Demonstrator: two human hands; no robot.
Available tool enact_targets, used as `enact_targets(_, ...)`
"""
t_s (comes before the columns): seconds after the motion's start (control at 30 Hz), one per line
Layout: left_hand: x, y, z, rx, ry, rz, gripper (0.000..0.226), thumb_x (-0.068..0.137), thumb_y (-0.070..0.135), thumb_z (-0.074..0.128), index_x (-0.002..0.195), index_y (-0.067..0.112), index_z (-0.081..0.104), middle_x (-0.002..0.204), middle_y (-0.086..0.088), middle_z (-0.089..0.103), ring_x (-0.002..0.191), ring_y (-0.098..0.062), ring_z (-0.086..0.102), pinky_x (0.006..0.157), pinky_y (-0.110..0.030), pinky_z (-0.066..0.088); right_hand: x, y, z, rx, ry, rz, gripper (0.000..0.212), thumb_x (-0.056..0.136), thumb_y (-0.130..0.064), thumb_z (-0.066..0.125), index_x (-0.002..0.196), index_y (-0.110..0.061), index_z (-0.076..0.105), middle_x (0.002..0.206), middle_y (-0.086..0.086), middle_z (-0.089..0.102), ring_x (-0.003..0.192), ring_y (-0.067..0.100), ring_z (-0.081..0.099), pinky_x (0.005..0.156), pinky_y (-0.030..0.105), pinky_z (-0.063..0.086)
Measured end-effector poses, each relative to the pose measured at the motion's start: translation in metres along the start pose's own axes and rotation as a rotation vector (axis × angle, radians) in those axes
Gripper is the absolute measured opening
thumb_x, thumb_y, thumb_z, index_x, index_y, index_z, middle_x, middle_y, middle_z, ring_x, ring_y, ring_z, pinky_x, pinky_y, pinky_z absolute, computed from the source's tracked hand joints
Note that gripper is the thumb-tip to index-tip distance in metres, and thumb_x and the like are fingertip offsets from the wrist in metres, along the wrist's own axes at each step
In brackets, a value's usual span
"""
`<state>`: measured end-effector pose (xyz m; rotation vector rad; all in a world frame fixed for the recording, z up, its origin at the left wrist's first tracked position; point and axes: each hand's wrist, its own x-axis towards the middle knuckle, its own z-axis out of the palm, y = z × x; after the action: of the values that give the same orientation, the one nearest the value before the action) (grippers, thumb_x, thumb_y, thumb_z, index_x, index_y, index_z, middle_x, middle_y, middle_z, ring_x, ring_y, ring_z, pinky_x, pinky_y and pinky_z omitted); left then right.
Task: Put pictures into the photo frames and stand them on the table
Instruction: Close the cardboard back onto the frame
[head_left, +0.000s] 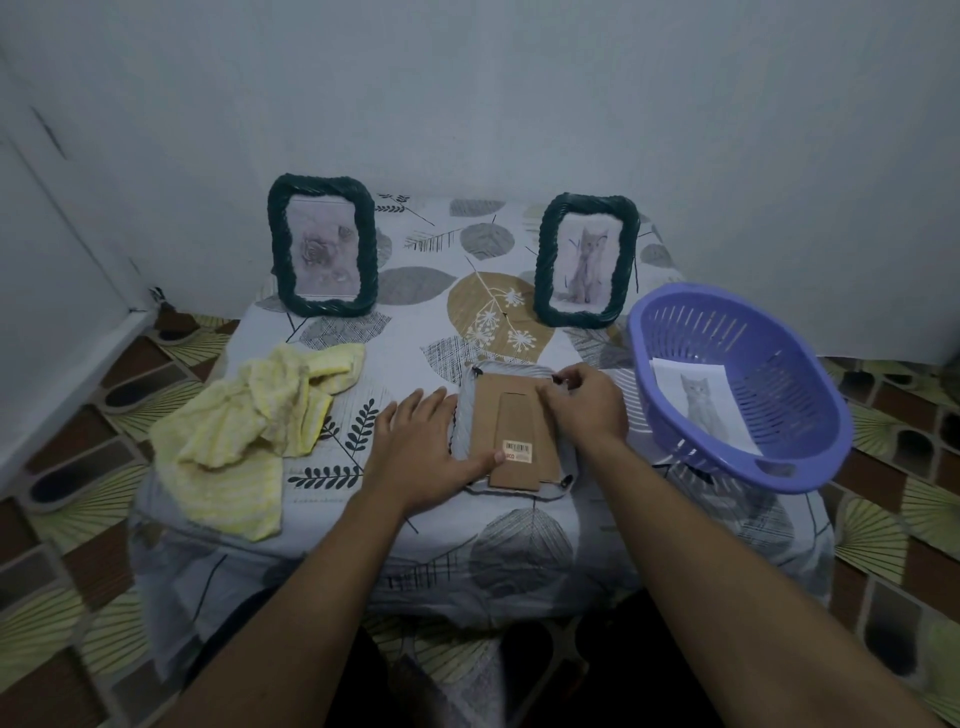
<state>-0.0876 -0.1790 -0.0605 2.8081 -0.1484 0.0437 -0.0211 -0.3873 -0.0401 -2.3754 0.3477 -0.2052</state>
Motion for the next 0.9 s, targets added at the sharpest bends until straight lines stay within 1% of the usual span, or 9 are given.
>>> enact_targets(0.13,-0.0003,-0.0002,0.0003,-0.003,-0.001,-0.002,0.110,0.070,0.096,0.027,0.155,0.027,0.024,0.163,0.005,0.021,0.150,-0.018,0.013,0.120,-0.047,0.007,0.0003,0.0008,0.0018,-0.069,-0.019,-0.069,0.030,0.086,-0.044,0.068,0.110,-0.026,0.069,0.110,0.002,0.069,0.103,0.026,0.062,0.084,0.040,0.054)
enact_targets(0.23,-0.0005,0.0001,0.0003,-0.002,0.001,-0.001,0.111,0.069,0.096,0.026,0.155,0.026,0.024,0.163,0.005,0.021,0.150,-0.017,0.012,0.120,-0.046,0.007,-0.0003,0.0009,0.0020,-0.083,-0.023,-0.092,0.032,0.087,-0.045,0.068,0.112,-0.025,0.068,0.112,0.003,0.067,0.105,0.027,0.061,0.087,0.042,0.054)
enact_targets(0.33,0.0002,0.0001,0.0005,-0.001,0.003,0.000,0.111,0.069,0.097,0.025,0.155,0.027,0.025,0.163,0.005,0.021,0.150,-0.017,0.013,0.120,-0.046,0.007,0.0000,0.0012,0.0009,-0.088,-0.017,-0.106,0.033,0.089,-0.044,0.069,0.111,-0.020,0.068,0.112,0.004,0.067,0.105,0.026,0.061,0.085,0.040,0.053)
enact_targets(0.47,0.0002,-0.0004,0.0010,0.005,0.002,-0.003,0.112,0.068,0.098,0.024,0.155,0.027,0.025,0.163,0.005,0.021,0.150,-0.018,0.013,0.120,-0.046,0.008,0.0005,0.0009,0.0003,-0.127,-0.022,-0.107,0.035,0.090,-0.045,0.068,0.113,-0.019,0.067,0.113,0.004,0.067,0.105,0.025,0.061,0.083,0.038,0.053)
enact_targets(0.6,0.0000,-0.0009,0.0011,0.006,0.010,0.002,0.110,0.069,0.097,0.025,0.154,0.028,0.026,0.163,0.005,0.022,0.150,-0.018,0.014,0.120,-0.047,0.008,-0.0014,-0.0010,0.0004,-0.086,0.005,-0.071,0.036,0.088,-0.043,0.070,0.112,-0.016,0.070,0.113,0.004,0.070,0.104,0.024,0.062,0.081,0.034,0.050)
enact_targets(0.7,-0.0004,-0.0007,0.0010,0.004,0.012,0.004,0.109,0.069,0.097,0.026,0.154,0.028,0.026,0.163,0.005,0.023,0.150,-0.018,0.015,0.120,-0.047,0.008,-0.0045,-0.0029,-0.0008,-0.120,0.013,-0.036,0.036,0.088,-0.048,0.069,0.113,-0.022,0.069,0.115,0.001,0.069,0.107,0.023,0.061,0.078,0.033,0.048)
enact_targets(0.77,0.0000,-0.0004,0.0012,0.001,0.015,0.006,0.109,0.069,0.097,0.026,0.154,0.028,0.026,0.162,0.004,0.023,0.149,-0.019,0.015,0.120,-0.047,0.008,-0.0039,-0.0037,-0.0018,-0.100,0.006,0.006,0.035,0.086,-0.048,0.071,0.112,-0.024,0.070,0.114,0.000,0.069,0.109,0.024,0.061,0.079,0.034,0.048)
enact_targets(0.83,0.0004,-0.0003,0.0011,-0.001,0.018,0.006,0.110,0.069,0.097,0.026,0.154,0.027,0.027,0.162,0.004,0.024,0.149,-0.019,0.015,0.120,-0.047,0.009,-0.0021,-0.0049,-0.0013,-0.061,-0.001,0.052,0.031,0.085,-0.046,0.074,0.107,-0.024,0.072,0.111,0.000,0.070,0.109,0.025,0.061,0.080,0.034,0.050)
enact_targets(0.9,-0.0001,-0.0006,0.0007,-0.001,0.017,0.005,0.109,0.069,0.096,0.027,0.154,0.027,0.027,0.162,0.005,0.024,0.149,-0.018,0.015,0.120,-0.047,0.009,-0.0012,-0.0066,0.0017,-0.032,0.006,0.079,0.025,0.084,-0.044,0.076,0.097,-0.023,0.076,0.105,0.000,0.073,0.108,0.026,0.062,0.083,0.035,0.052)
